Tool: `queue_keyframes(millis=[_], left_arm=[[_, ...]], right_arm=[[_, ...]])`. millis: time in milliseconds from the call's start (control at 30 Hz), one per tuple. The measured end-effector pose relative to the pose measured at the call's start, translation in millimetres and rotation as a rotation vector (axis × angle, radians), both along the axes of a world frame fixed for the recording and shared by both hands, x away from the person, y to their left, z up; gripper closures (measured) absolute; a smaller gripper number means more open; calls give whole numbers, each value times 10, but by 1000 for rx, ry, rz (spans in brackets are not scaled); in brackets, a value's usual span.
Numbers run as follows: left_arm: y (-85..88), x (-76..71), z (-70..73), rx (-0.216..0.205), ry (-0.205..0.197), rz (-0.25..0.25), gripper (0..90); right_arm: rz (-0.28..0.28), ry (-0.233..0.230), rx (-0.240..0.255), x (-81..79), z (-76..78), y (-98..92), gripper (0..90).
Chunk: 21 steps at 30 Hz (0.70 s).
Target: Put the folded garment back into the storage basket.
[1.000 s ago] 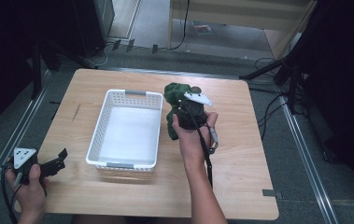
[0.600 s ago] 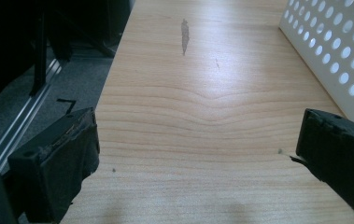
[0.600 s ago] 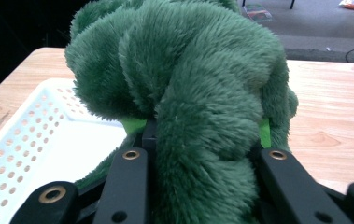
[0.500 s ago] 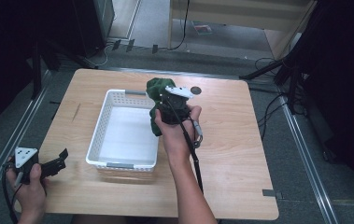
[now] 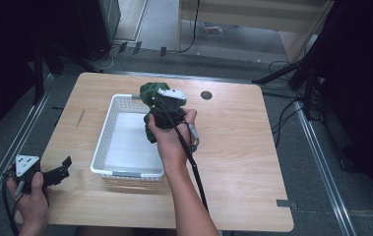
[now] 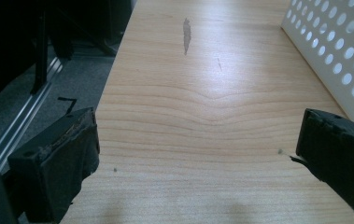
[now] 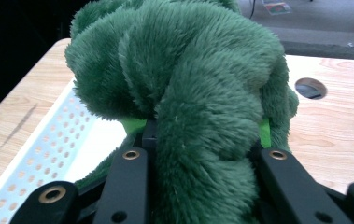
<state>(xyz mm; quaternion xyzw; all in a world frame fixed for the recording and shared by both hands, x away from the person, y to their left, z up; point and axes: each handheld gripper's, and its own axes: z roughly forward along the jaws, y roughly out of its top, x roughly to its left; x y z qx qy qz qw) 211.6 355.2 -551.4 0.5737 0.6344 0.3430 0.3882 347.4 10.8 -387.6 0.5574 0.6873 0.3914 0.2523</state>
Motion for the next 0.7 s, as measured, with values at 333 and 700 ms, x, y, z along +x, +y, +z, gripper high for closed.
queue_keyframes(millis=[333,700], left_arm=[[0,2,-1,-1,-2,2,6],[-4,3,1,4,-1,1,6]], right_arm=[[41,14,12,9,-29,272,674],[69,28,25,-1,-103,460,668]])
